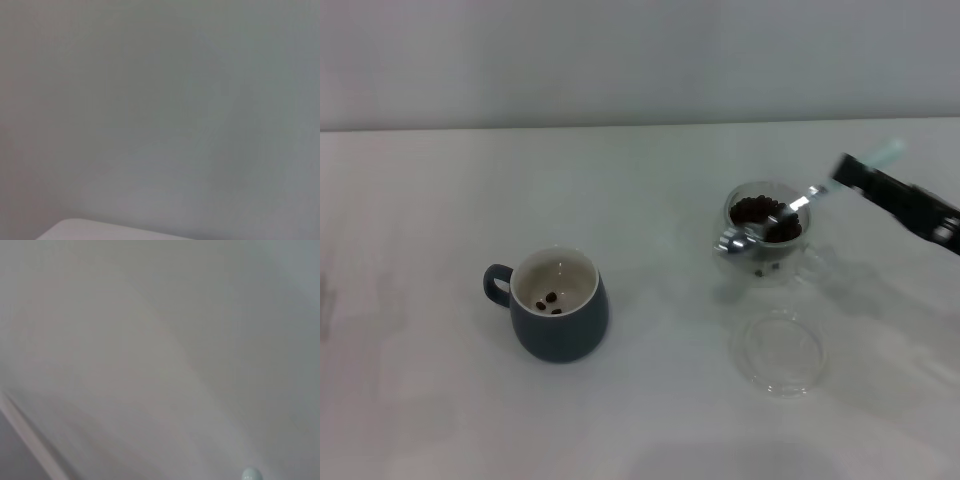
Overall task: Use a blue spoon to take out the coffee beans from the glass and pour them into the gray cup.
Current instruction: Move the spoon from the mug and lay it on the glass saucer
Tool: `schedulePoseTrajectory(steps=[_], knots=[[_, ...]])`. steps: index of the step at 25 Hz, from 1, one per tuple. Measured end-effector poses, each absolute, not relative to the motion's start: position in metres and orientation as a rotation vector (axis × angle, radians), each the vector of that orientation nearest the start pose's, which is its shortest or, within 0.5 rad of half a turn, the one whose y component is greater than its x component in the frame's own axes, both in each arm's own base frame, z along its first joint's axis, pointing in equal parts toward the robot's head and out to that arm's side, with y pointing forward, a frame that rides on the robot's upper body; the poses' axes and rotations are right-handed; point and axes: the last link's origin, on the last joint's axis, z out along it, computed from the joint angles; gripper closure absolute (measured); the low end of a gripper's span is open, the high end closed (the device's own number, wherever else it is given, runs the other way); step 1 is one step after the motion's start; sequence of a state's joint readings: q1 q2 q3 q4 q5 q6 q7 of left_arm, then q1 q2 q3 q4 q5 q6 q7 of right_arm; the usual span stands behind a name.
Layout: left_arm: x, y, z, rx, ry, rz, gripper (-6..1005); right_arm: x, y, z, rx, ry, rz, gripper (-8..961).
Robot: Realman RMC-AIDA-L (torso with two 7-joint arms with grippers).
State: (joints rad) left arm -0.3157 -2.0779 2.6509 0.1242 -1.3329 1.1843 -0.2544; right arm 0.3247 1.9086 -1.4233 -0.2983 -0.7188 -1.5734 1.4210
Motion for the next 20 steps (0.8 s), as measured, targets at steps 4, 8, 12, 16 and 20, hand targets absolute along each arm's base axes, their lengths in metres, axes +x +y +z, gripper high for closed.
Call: schedulePoseTrajectory(steps=[4,8,12,16,20], knots=[[-0.384,0.28,-0.004,-1.403,-0.782,-0.655,237,0.327,0.275,0.046,-2.101,1.194,1.361,817],[-0.383,0.283,-0.004,-1.414,-0.774,-0.649,237,0.342,0.269,0.043,-2.052,1.252,1.294,817],[-0.383,0.284,-0.004,-1.419,-0.775,-0.648,238,0.353,0.268,0.032,-2.049,1.314,1.185,817],[-0.384,0.282,-0.004,-1.413,-0.78,-0.646,238,0.359,0.266,0.025,-2.051,1.35,1.114,817],[-0.384,0.282,-0.004,-1.414,-0.781,-0.645,237,0.361,0.263,0.017,-2.074,1.374,1.065,817]])
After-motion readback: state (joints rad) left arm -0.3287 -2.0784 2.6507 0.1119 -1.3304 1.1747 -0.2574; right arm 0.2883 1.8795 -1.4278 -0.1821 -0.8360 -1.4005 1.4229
